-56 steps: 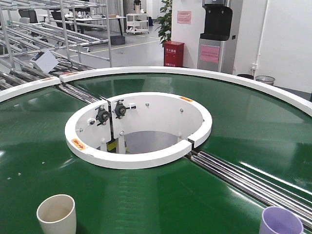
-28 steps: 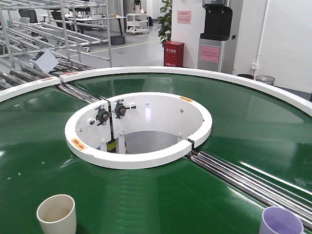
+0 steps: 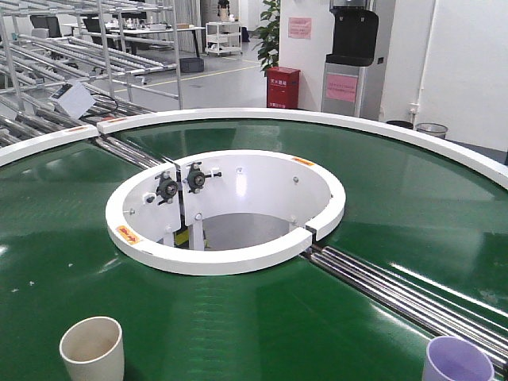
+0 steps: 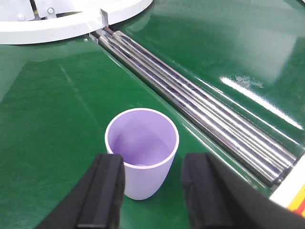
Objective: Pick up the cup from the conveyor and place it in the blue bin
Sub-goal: 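Move both grippers toward the cream and lavender cups on the conveyor, then lower left gripper onto cream cup and right gripper onto lavender cup, close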
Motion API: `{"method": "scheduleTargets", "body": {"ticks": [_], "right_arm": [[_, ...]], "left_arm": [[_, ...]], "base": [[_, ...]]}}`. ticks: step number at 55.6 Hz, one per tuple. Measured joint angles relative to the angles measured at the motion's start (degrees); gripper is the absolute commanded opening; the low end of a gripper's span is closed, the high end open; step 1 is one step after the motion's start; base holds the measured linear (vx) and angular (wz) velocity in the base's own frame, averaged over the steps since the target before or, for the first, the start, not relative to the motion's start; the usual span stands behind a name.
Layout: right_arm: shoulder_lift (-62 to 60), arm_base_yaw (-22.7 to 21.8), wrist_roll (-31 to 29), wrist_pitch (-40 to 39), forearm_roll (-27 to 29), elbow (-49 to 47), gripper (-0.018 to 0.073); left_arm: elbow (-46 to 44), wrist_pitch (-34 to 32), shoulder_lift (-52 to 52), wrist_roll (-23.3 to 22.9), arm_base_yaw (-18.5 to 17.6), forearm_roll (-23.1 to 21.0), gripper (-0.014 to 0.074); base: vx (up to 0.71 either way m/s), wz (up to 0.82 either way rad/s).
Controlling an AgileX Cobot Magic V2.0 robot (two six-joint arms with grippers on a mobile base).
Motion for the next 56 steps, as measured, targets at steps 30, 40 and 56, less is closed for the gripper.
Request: {"method": "scheduleTargets", "body": {"ticks": [30,40,56], "right_arm": [[0.0,0.0,0.0,1.9,0.0,0.0,0.0411],[0.0,0.0,0.0,3.7,0.0,0.0,0.0411],[0.0,0.0,0.0,4.6,0.0,0.0,0.0411]], "left_arm": [[-32.4,16.4,35.7,8.8,-2.2,-6.7,0.0444],[-38.2,17.8,44.7,8.8,-2.2,-6.7,0.0444],[-40.2,18.2,51.4,8.9,-2.2,-6.7,0.0444]], "base": [[0.00,0.00],[0.00,0.00],[0.00,0.00]]}}
